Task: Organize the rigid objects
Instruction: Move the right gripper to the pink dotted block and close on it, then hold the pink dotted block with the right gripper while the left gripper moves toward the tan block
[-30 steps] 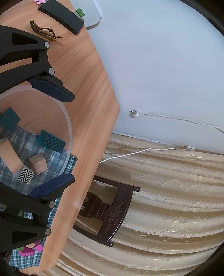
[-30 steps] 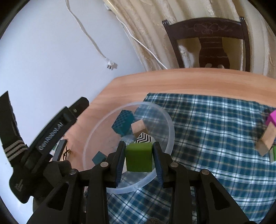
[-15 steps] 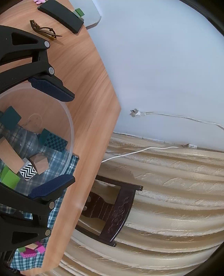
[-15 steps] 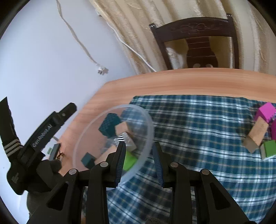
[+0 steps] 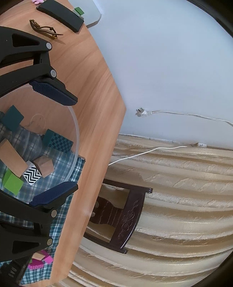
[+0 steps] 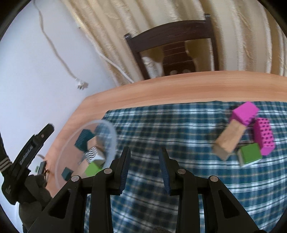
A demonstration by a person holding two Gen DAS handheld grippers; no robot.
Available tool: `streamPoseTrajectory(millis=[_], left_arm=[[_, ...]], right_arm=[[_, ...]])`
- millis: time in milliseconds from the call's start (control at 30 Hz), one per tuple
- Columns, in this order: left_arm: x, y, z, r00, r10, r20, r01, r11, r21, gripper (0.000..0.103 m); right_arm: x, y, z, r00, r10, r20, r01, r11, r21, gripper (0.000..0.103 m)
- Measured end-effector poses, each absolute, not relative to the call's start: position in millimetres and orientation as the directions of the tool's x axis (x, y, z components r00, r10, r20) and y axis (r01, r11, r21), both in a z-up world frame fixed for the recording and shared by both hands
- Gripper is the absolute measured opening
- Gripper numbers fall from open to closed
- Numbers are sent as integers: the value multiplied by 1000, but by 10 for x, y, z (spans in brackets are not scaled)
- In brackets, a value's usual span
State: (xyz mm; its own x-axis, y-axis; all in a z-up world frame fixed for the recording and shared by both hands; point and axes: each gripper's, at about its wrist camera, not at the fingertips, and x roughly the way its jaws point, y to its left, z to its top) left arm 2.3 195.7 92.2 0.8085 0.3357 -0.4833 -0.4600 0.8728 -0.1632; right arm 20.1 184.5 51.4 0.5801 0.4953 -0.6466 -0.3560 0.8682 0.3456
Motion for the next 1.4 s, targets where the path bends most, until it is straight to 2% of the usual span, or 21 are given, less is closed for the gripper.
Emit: streamPoseTrajectory(millis=[133,233,267,633,833,1033,1400], left_arm=[[44,1926,916,808,332,-486,-454,878,-154,89],[55,1906,910,809,328,-488,-448,881,-149,90],[56,1898,911,809,328,-488,-446,883,-147,90],[91,1822,898,812,314,-491,-424,897,-127,92],[104,1787,894,812,310,-495,-417,901,-121,92],[112,1745,890,816,300,-494,-403,908,-114,92],[125,1718,874,819,291,-495,-389,915,-105,92]], right_arm=[[277,1637,520,612,449,-651,-300,893,334,35],[321,1464,531,643,408,-648,-255,912,322,47],[338,1411,537,652,397,-646,-241,916,320,48],[578,708,538,720,207,-662,-34,964,265,48],[736,452,401,698,163,-697,39,964,264,48],[817,393,260,668,193,-719,38,956,292,48],[940,502,100,650,148,-746,38,973,227,48]])
